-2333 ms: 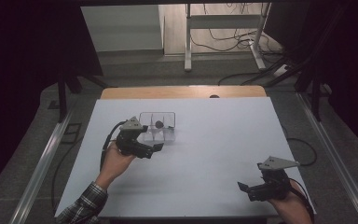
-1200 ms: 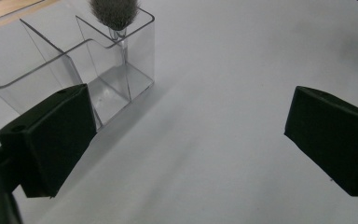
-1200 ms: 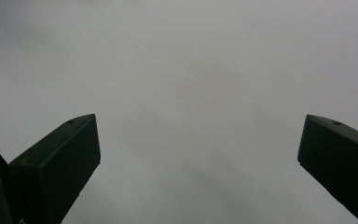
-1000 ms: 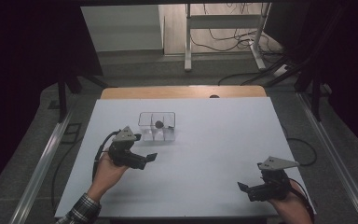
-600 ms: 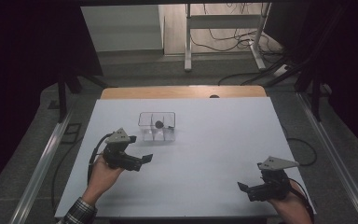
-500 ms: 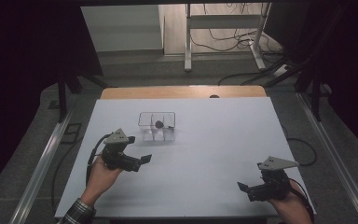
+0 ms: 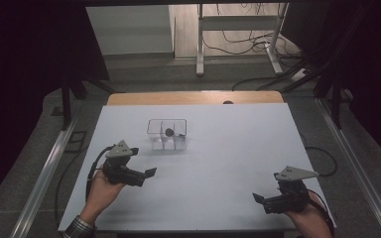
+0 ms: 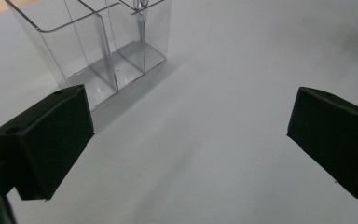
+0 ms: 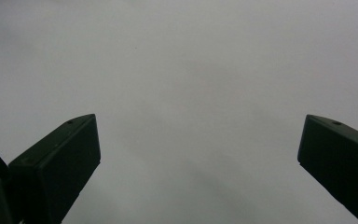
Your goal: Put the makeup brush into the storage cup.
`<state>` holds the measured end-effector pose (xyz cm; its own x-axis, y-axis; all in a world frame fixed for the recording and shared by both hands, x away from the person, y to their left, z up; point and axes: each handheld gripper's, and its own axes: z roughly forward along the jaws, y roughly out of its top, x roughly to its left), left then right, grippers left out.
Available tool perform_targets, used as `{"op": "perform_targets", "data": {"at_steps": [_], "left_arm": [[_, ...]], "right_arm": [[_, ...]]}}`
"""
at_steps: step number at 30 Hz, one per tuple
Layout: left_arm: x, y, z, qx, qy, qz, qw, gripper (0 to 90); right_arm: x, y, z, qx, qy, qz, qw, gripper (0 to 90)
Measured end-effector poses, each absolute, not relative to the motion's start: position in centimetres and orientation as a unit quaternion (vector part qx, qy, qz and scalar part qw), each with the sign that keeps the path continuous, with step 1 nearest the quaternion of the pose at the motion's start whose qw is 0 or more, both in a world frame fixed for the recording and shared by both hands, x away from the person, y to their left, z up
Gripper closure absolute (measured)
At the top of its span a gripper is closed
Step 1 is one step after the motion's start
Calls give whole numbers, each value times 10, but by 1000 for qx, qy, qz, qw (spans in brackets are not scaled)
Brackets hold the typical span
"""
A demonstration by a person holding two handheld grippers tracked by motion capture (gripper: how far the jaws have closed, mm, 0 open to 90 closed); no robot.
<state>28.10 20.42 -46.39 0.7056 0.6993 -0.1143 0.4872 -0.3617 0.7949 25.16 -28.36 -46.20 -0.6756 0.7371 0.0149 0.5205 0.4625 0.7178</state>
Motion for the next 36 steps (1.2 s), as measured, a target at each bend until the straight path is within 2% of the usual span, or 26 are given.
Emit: {"op": "perform_targets", "data": {"at_steps": [36], "left_arm": [[255,232,-471,811,388,145,413,6]], "right_arm": [[254,-290,-463,384,836,363,147,0]]}}
